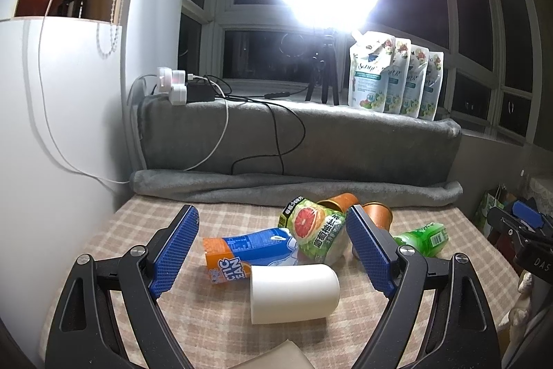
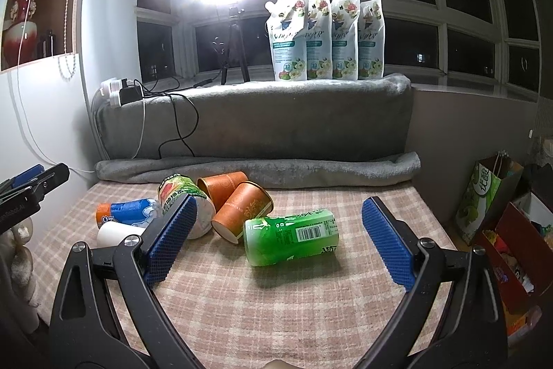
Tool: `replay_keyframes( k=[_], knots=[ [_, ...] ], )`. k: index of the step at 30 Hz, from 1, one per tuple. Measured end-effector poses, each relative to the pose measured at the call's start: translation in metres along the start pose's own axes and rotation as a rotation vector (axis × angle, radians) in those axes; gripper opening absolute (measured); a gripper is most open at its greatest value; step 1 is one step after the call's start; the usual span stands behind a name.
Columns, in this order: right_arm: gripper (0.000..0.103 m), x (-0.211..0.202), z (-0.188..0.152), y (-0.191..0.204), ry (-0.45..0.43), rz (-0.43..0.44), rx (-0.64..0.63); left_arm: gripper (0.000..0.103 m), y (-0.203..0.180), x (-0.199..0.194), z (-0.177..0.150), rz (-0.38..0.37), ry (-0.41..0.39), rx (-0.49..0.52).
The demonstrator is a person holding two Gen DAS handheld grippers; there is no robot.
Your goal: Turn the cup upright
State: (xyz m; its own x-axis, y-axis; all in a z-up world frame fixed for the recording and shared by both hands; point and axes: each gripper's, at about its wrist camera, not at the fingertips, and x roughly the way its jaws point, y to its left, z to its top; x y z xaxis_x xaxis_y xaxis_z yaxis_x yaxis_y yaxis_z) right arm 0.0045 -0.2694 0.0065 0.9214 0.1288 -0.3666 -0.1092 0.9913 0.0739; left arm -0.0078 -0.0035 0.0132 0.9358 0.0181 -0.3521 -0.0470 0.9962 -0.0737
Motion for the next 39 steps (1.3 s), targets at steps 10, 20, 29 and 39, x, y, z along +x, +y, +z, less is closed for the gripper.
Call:
replay_keyframes(
  k=[10,20,29,39],
  knots=[
    [0.103,0.0,0.011,0.004,-0.017,0.014,-0.017,0.087,-0.002,-0.005,0.011,0.002,-0.029,0.003],
    [0.103,0.006,0.016,0.007,-0.024,0.033,-0.033,0.087,-0.004,-0.006,0.015,0.007,-0.035,0.004],
    [0.103,0.018,0.02,0.009,-0.004,0.051,-0.074,0.087,-0.005,0.0,0.014,0.003,-0.017,0.006],
    [0.103,0.039,0.026,0.011,0.066,0.094,-0.093,0.087,-0.002,0.008,0.012,0.006,0.006,0.001]
  ],
)
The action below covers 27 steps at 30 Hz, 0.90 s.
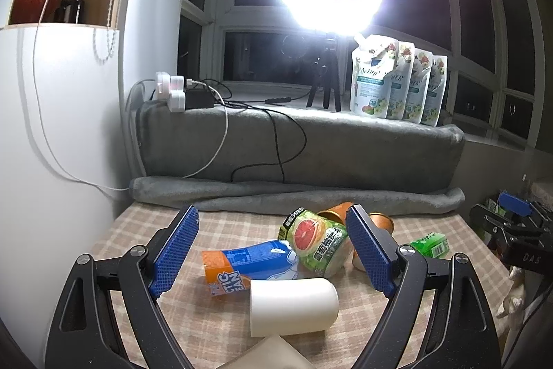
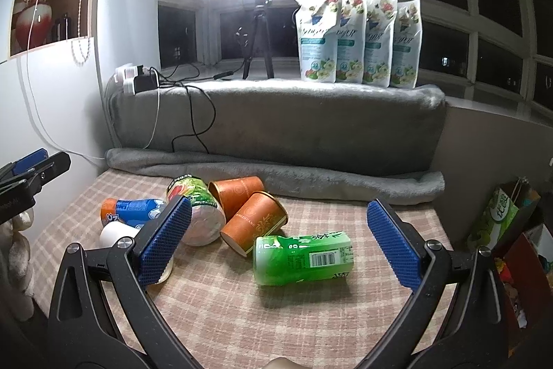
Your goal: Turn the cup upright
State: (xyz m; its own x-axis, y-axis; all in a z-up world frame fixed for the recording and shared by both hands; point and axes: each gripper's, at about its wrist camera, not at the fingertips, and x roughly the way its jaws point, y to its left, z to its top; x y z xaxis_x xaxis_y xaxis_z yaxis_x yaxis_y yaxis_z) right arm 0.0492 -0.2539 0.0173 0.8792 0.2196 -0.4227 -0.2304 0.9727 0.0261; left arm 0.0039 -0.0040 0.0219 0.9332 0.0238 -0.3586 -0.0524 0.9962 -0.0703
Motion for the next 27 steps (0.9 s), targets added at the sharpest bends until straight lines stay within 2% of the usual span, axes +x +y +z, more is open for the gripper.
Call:
replay_keyframes(
  k=[6,13,21,27],
  knots=[
    [0.103,0.023,0.01,0.004,0.083,0.064,-0.026,0.087,0.007,0.004,-0.005,0.009,0.025,0.003],
    [0.103,0.075,0.024,0.013,0.254,0.233,0.015,0.087,0.021,0.001,-0.015,0.031,0.057,-0.002],
    [0.103,0.147,0.047,0.051,0.466,0.38,-0.046,0.087,0.043,0.001,-0.03,0.055,0.125,-0.033],
    [0.098,0.194,0.05,0.091,0.641,0.413,-0.128,0.087,0.064,0.0,-0.038,0.09,0.151,-0.08]
  ],
)
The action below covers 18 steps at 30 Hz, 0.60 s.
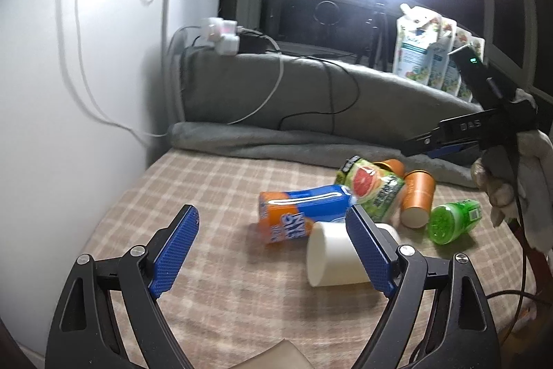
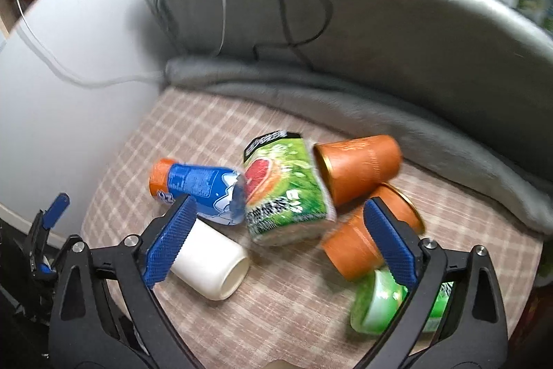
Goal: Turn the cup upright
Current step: 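Move the right gripper down around the lying grapefruit green tea cup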
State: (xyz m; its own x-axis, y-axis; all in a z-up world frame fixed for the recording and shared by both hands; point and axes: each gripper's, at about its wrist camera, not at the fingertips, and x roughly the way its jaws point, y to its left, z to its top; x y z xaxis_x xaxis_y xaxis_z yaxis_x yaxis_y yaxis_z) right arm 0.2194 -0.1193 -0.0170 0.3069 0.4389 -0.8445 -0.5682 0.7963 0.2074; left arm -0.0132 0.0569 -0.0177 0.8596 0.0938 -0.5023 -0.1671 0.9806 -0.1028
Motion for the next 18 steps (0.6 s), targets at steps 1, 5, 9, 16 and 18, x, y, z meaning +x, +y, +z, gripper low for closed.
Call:
replay_keyframes(
  k=[1,5,9,16,18],
  knots=[
    [0.098,0.006,0.004,0.001,0.029,-0.002,-0.01,0.087,0.003,-0.001,0.0,0.004,-0.001,-0.008],
    [0.093,0.038,0.016,0.008,0.12,-0.046,-0.053,0.087,0.014,-0.002,-0.002,0.019,-0.006,-0.028],
    [0.092,0.054,0.021,0.01,0.175,-0.037,-0.077,0.087,0.024,-0.001,-0.003,0.032,-0.007,-0.045],
    [0.092,0.073,0.025,0.015,0.23,-0.093,-0.14,0.087,0.034,0.002,-0.003,0.038,-0.001,-0.072],
    [0.092,0.075,0.025,0.016,0.234,-0.108,-0.158,0.087,0.035,0.002,-0.003,0.037,-0.001,-0.075]
  ],
)
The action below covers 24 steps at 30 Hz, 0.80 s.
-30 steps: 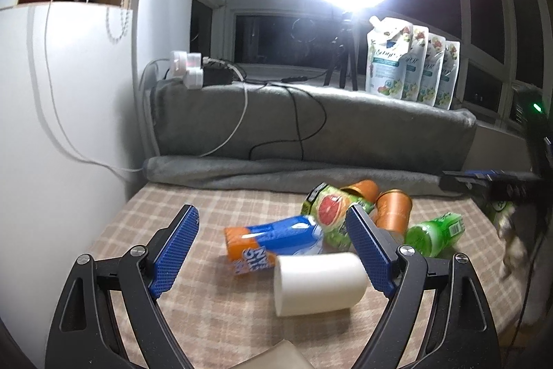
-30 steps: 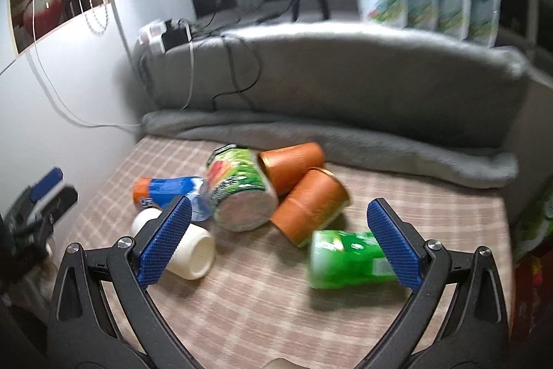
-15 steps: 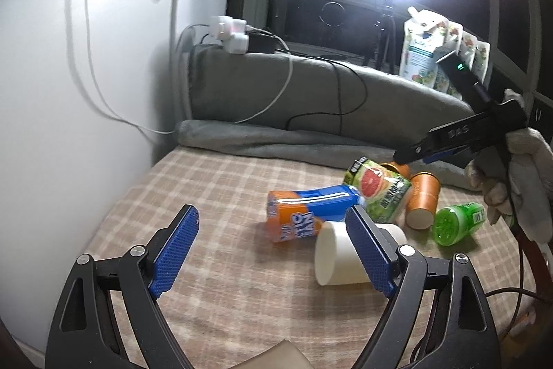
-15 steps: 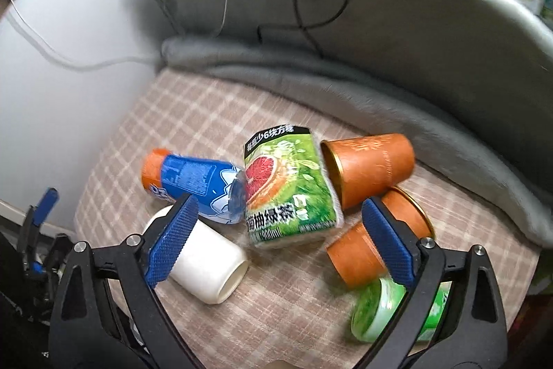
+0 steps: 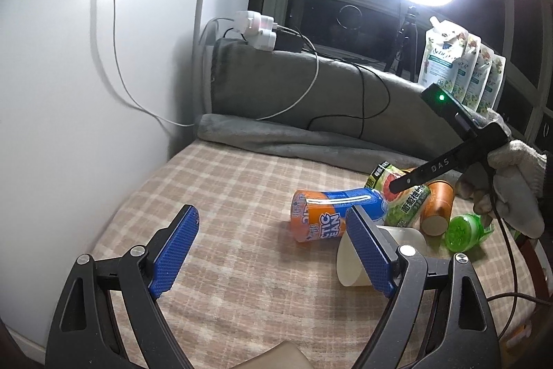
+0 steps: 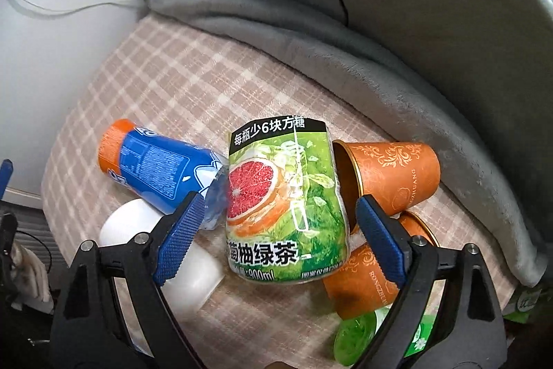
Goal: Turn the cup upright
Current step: 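Move the right gripper down around the lying grapefruit green tea cup, then close the right gripper on the grapefruit tea cup's body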
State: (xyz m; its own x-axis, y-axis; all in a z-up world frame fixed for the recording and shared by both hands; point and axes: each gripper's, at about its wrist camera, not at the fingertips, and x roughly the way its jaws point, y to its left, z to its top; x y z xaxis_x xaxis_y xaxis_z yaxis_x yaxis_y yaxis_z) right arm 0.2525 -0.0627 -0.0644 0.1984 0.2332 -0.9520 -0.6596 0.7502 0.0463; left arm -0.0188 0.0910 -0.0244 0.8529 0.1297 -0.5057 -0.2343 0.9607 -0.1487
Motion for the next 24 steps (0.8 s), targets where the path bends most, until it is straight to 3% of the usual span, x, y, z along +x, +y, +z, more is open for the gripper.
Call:
replay_keyframes(
  k=[7,10,24],
  knots=[
    [0.091,0.003,0.006,0.011,0.017,-0.052,-0.065,0.087,0.002,-0.001,0.001,0.001,-0.004,-0.01],
    [0.08,0.004,0.005,0.018,0.04,-0.053,-0.096,0.087,0.004,-0.002,0.001,0.005,-0.008,-0.012],
    [0.08,0.017,0.009,0.013,0.079,-0.104,-0.1,0.087,0.01,-0.006,0.002,0.006,-0.019,-0.027]
  ],
)
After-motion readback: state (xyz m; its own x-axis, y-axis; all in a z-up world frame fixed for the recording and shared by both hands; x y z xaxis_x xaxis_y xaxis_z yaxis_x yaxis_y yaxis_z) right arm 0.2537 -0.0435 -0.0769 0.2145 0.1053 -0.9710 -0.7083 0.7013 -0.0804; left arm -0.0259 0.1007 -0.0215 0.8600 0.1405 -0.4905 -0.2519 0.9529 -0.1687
